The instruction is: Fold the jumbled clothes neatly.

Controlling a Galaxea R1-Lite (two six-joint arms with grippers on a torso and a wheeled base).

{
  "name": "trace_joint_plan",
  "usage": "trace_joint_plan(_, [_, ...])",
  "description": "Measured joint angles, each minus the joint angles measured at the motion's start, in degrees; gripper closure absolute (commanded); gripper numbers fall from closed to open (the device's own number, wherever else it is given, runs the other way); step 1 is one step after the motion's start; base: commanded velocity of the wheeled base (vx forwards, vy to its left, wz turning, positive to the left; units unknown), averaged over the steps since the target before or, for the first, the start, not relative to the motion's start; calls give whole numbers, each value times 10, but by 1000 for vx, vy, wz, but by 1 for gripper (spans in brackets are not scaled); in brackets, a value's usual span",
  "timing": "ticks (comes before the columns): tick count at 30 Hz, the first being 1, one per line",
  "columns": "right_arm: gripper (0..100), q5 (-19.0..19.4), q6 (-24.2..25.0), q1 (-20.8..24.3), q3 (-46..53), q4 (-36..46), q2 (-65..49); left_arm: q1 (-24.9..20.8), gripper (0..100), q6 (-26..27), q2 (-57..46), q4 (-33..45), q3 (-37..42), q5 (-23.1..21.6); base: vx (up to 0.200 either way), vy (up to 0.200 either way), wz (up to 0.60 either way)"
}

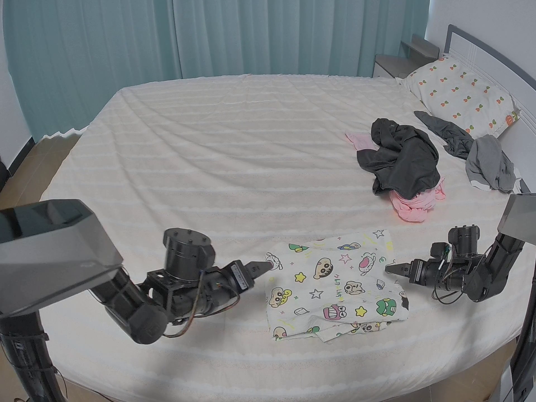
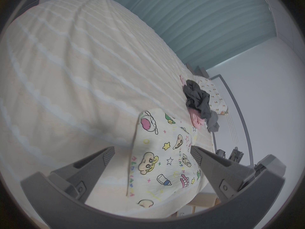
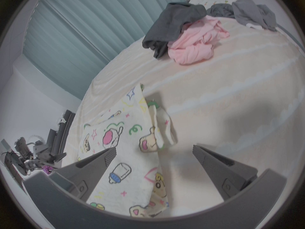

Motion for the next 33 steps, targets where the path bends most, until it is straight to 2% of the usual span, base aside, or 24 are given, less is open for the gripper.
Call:
trace_joint_plan(3, [0,30,-1,-1,6,10,0,-19,0,2,40,0,-36,-2,0,0,0])
trace_joint_plan(7, [0,42,-2,-1,12,14,0,-31,0,8,89,1,-74,-3,0,0,0])
trace_joint_plan(12, [0,45,-3,-10,23,13,-5,-36,0,36,128,2,-91,-11,0,0,0])
trace_joint_plan(23, [0,46,-3,-34,77,-29,-36,-36,0,47,153,-2,-103,-67,0,0,0])
trace_joint_plan(24, [0,46,-3,-36,83,-33,-38,-36,100,47,154,-2,-104,-69,0,0,0])
trace_joint_plan(33, [0,48,-2,-57,121,-59,-70,-35,100,44,155,-2,-113,-89,0,0,0])
